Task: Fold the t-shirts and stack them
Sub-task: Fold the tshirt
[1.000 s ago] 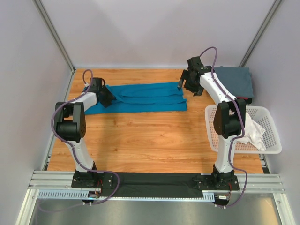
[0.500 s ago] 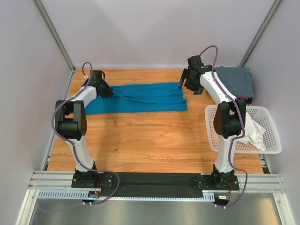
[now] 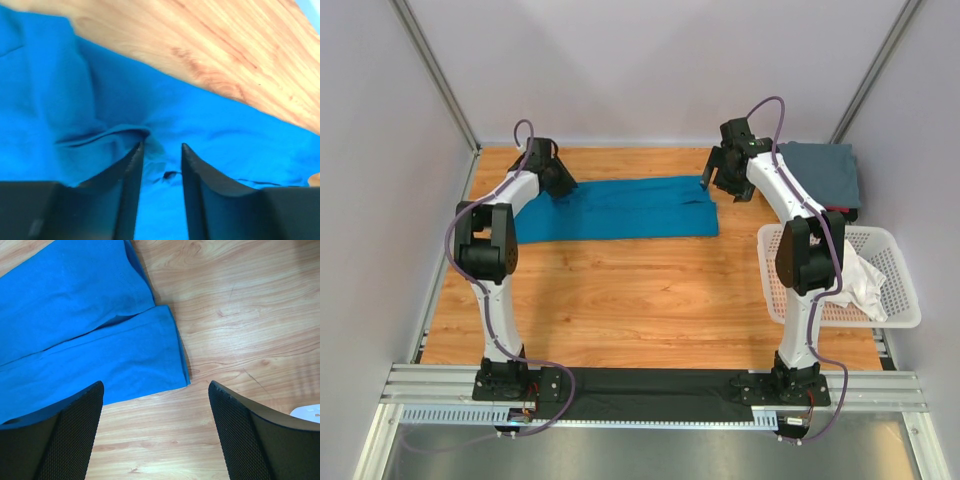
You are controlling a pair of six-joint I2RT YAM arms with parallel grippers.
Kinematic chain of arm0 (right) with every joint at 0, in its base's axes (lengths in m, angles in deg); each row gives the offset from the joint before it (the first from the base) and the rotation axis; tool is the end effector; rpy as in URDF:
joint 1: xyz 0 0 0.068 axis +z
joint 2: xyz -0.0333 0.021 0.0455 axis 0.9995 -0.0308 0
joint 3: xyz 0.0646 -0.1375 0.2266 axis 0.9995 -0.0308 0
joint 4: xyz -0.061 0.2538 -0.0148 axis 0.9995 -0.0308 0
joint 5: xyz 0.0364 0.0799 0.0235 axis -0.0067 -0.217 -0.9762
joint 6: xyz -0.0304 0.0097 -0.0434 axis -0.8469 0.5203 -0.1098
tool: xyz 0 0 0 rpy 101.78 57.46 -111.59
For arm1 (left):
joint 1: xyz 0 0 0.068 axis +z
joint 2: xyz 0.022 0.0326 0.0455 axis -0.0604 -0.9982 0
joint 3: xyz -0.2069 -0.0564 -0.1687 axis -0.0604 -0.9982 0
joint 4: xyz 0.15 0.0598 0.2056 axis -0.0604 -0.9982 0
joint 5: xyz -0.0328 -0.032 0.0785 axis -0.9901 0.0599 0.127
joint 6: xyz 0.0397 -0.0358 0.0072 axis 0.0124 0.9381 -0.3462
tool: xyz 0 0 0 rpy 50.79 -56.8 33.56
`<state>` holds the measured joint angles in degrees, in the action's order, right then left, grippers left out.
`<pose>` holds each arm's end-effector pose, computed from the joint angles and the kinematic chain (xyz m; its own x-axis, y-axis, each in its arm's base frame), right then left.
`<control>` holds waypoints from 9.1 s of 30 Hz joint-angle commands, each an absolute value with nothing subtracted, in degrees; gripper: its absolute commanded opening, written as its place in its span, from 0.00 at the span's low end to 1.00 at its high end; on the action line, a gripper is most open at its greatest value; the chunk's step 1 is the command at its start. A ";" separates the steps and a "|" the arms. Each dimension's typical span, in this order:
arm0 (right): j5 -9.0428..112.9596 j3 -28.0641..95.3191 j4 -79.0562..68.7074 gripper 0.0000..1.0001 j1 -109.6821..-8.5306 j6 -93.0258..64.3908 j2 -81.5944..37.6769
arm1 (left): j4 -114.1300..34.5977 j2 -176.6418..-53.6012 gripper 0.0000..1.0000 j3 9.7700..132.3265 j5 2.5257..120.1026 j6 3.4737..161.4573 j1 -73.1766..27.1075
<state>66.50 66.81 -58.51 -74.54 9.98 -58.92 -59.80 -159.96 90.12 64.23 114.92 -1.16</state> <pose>0.4333 0.1012 0.2689 -0.8364 0.3241 -0.4420 0.2918 0.9459 0.1416 0.4692 -0.0413 0.1954 -0.6233 -0.6439 -0.4437 -0.4029 0.7508 -0.5235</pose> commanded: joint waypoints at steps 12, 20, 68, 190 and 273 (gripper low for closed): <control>62.08 68.74 -56.10 0.86 -74.79 8.66 -59.18 | -62.60 -152.69 0.74 91.18 71.31 108.30 -2.51; 56.96 69.44 -51.60 0.84 -73.64 5.50 -61.02 | -60.59 -142.20 0.81 76.14 81.35 118.34 -1.46; 37.80 71.98 -28.23 0.79 -64.42 1.72 -68.75 | -37.82 -170.93 0.77 97.13 60.26 126.08 -2.33; 54.76 56.34 -49.68 0.94 -56.92 12.97 -49.34 | -55.24 -161.14 0.74 117.55 53.14 106.84 -9.81; 53.45 89.65 -25.32 0.27 -68.81 9.54 -90.12 | -55.93 -164.87 0.39 95.56 73.18 82.40 -29.58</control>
<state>53.73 88.25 -27.61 -68.49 9.87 -88.97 -57.29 -167.98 96.04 74.50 84.19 -29.44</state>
